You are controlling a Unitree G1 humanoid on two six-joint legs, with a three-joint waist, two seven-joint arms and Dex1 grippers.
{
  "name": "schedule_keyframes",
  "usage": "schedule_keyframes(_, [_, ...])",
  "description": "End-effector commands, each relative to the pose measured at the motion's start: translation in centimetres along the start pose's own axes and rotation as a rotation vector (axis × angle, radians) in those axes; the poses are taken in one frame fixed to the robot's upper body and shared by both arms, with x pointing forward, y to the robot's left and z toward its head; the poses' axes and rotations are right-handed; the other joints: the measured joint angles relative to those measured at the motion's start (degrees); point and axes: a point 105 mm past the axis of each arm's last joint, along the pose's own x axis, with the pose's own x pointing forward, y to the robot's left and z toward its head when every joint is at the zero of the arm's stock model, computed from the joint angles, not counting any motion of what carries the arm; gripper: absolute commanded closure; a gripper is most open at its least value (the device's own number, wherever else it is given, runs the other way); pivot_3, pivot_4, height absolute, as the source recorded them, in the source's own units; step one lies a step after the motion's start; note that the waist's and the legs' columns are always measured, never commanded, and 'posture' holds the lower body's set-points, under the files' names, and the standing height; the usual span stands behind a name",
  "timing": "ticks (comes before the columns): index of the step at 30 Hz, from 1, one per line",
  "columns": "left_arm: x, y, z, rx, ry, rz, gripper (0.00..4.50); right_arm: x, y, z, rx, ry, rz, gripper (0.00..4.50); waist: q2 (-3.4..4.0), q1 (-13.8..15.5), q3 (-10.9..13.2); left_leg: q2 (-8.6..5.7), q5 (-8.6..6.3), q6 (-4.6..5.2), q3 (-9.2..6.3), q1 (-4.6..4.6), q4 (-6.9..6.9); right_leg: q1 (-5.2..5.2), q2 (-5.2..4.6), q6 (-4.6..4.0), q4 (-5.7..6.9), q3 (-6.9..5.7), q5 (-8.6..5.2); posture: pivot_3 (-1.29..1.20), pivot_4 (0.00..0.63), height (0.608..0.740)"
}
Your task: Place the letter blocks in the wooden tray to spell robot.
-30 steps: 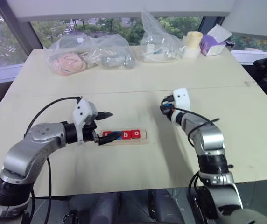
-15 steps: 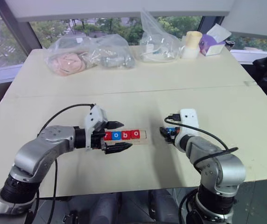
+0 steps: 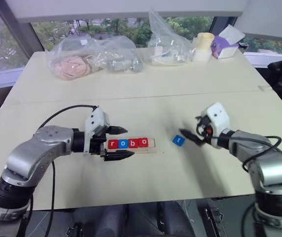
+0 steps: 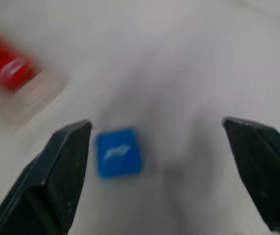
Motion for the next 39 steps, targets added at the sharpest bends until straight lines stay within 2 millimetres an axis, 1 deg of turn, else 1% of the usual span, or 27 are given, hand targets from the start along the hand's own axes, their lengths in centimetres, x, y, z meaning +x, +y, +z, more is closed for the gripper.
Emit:
schedule_keyframes(1, [-0.7, -0.6, 0.6, 0.046, -0.003, -0.018, 0.0, 0.2, -0.1, -0.2, -0.103, -0.007, 0.132, 0.13, -0.02, 0.08, 0.01, 0.01, 0.0, 0.0, 0.01, 0.01, 0.06, 0.01, 0.0, 0.0, 0.02, 0.01, 0.0, 0.0, 0.15, 0.74])
schedule_keyframes(3, [-0.8, -0.5, 0.7, 0.048, -0.007, 0.002, 0.0, 0.7, -0.3, -0.9, -0.128, 0.014, 0.146, 0.13, -0.05, 0.24, 0.03, 0.04, 0.0, 0.0, -0.02, 0.0, 0.15, 0.01, 0.02, 0.0, 0.07, 0.0, 0.0, 0.0, 0.15, 0.74])
schedule_keyframes(6, [-0.9, -0.3, 0.8, 0.054, -0.022, 0.036, 0.0, 1.5, -0.5, -1.3, -0.131, 0.009, 0.146, 0.13, -0.05, 0.53, 0.03, 0.04, 0.0, -0.01, -0.04, -0.02, 0.18, 0.02, 0.0, 0.0, 0.07, 0.0, 0.0, 0.0, 0.15, 0.74])
schedule_keyframes(10, [-0.8, -0.3, 0.6, 0.037, -0.03, 0.059, 0.0, 2.7, -0.2, -2.3, -0.121, 0.009, 0.143, 0.13, -0.05, 0.75, 0.03, -0.02, -0.01, -0.01, -0.06, -0.04, 0.17, 0.02, -0.09, -0.05, 0.05, 0.01, 0.04, 0.0, 0.15, 0.74])
schedule_keyframes(13, [-0.8, -0.5, 0.3, 0.034, -0.022, 0.066, 0.0, 3.1, -0.3, -2.4, -0.12, -0.002, 0.11, 0.94, -0.06, 0.72, 0.02, -0.04, -0.01, -0.02, -0.07, -0.06, 0.19, 0.02, -0.1, -0.04, 0.06, 0.01, 0.04, 0.0, 0.15, 0.74])
schedule_keyframes(14, [-0.8, -0.5, 0.2, 0.034, -0.021, 0.067, 0.0, 3.1, -0.3, -2.4, -0.121, -0.005, 0.108, 1.39, -0.06, 0.72, 0.02, -0.04, -0.01, -0.02, -0.07, -0.05, 0.19, 0.02, -0.1, -0.04, 0.06, 0.01, 0.04, 0.0, 0.15, 0.74])
schedule_keyframes(17, [-1.0, -0.6, 0.2, 0.033, -0.016, 0.074, 0.0, 2.7, 0.0, -1.9, -0.111, -0.02, 0.102, 2.95, -0.06, 0.71, 0.02, -0.04, -0.01, -0.02, -0.07, -0.04, 0.2, 0.02, -0.1, -0.04, 0.08, 0.01, 0.04, 0.0, 0.15, 0.74])
schedule_keyframes(18, [-1.0, -0.6, 0.1, 0.033, -0.012, 0.077, 0.0, 2.6, 0.2, -1.7, -0.109, -0.03, 0.099, 3.33, -0.06, 0.73, 0.02, -0.04, -0.01, -0.02, -0.08, -0.04, 0.2, 0.02, -0.1, -0.04, 0.07, 0.02, 0.04, 0.0, 0.15, 0.74])
schedule_keyframes(19, [-1.0, -0.5, 0.0, 0.034, -0.009, 0.079, 0.0, 2.5, 0.2, -1.3, -0.107, -0.044, 0.092, 3.35, -0.06, 0.74, 0.02, -0.04, -0.01, -0.02, -0.09, -0.04, 0.19, 0.02, -0.1, -0.04, 0.08, 0.02, 0.04, 0.0, 0.15, 0.74])
schedule_keyframes(22, [-1.1, -0.3, 0.0, 0.035, -0.007, 0.08, 0.0, 2.3, 1.1, 0.9, -0.117, -0.121, 0.114, 3.35, -0.05, 0.76, 0.03, -0.04, -0.01, -0.02, -0.12, -0.06, 0.19, 0.02, -0.11, -0.04, 0.07, 0.02, 0.04, 0.0, 0.15, 0.74])
schedule_keyframes(25, [-1.3, -0.3, -0.1, 0.04, 0.012, 0.065, 0.0, 2.5, 4.0, 3.7, -0.156, -0.209, 0.247, 3.35, -0.05, 0.48, 0.03, -0.02, -0.01, -0.02, -0.14, -0.05, 0.19, 0.01, -0.1, -0.04, 0.08, 0.02, 0.03, 0.0, 0.15, 0.74])
schedule_keyframes(27, [-1.4, -0.2, -0.5, 0.045, 0.037, 0.054, 0.0, 2.9, 5.6, 4.4, -0.191, -0.215, 0.333, 3.35, -0.05, 0.4, 0.03, 0.0, -0.01, -0.02, -0.19, -0.03, 0.17, -0.01, -0.08, -0.04, 0.08, 0.02, 0.03, 0.0, 0.15, 0.74])
schedule_keyframes(30, [-1.6, -0.1, -1.0, 0.053, 0.069, 0.047, 0.0, 3.6, 6.4, 4.5, -0.233, -0.189, 0.387, 3.35, -0.05, 0.68, 0.03, 0.0, -0.01, -0.02, -0.17, -0.04, 0.17, 0.0, -0.08, -0.04, 0.07, 0.01, 0.03, 0.0, 0.15, 0.74])
schedule_keyframes(32, [-1.7, 0.0, -1.1, 0.051, 0.067, 0.049, 0.0, 4.3, 6.6, 4.0, -0.262, -0.142, 0.43, 3.35, -0.05, 0.86, 0.03, -0.05, -0.01, -0.03, -0.17, -0.07, 0.18, 0.0, -0.13, -0.04, 0.04, 0.01, 0.03, 0.0, 0.15, 0.74])
schedule_keyframes(35, [-1.6, -0.1, -1.1, 0.045, 0.058, 0.052, 0.0, 5.4, 6.3, 3.0, -0.303, -0.077, 0.459, 3.35, -0.06, 0.73, 0.03, -0.07, -0.02, -0.03, -0.18, -0.08, 0.2, 0.01, -0.17, -0.04, 0.02, 0.02, 0.03, 0.0, 0.15, 0.74])
schedule_keyframes(39, [-1.0, -0.8, -1.4, 0.019, 0.034, 0.043, 0.0, 6.3, 5.5, 2.9, -0.335, -0.056, 0.481, 3.35, -0.06, 0.65, 0.04, -0.07, -0.01, -0.03, -0.18, -0.07, 0.17, -0.01, -0.16, -0.04, 0.03, 0.03, 0.03, 0.0, 0.15, 0.74])
